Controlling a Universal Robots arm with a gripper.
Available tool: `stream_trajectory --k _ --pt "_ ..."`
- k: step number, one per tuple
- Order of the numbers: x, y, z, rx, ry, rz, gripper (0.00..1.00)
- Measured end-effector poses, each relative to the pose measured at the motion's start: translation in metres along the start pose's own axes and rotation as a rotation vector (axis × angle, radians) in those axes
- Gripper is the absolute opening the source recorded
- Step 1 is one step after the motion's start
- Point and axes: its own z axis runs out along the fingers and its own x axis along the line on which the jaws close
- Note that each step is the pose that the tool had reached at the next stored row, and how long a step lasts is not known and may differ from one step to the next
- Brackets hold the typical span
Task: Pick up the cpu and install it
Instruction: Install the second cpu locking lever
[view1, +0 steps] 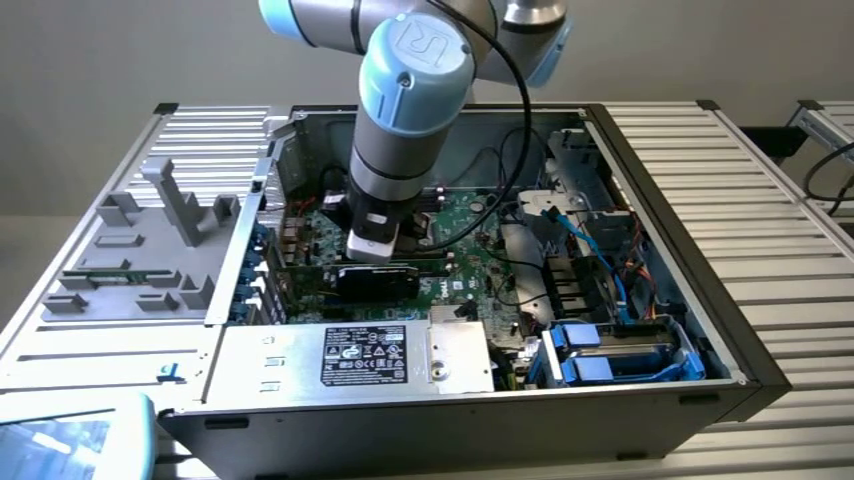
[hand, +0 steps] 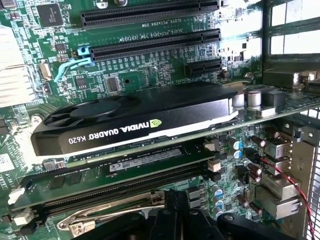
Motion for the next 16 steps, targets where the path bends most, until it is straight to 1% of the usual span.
stream_trajectory --k 5,10,16 --pt "-0.0007 -0.0028 0.0016 0.0008 -0.0043 0.009 0.12" --pt "-0.0011 -0.0038 0.0029 0.0003 -0.0102 0.015 0.12" --pt "-0.0008 -0.0038 0.0054 0.0002 -0.0104 0.015 0.12"
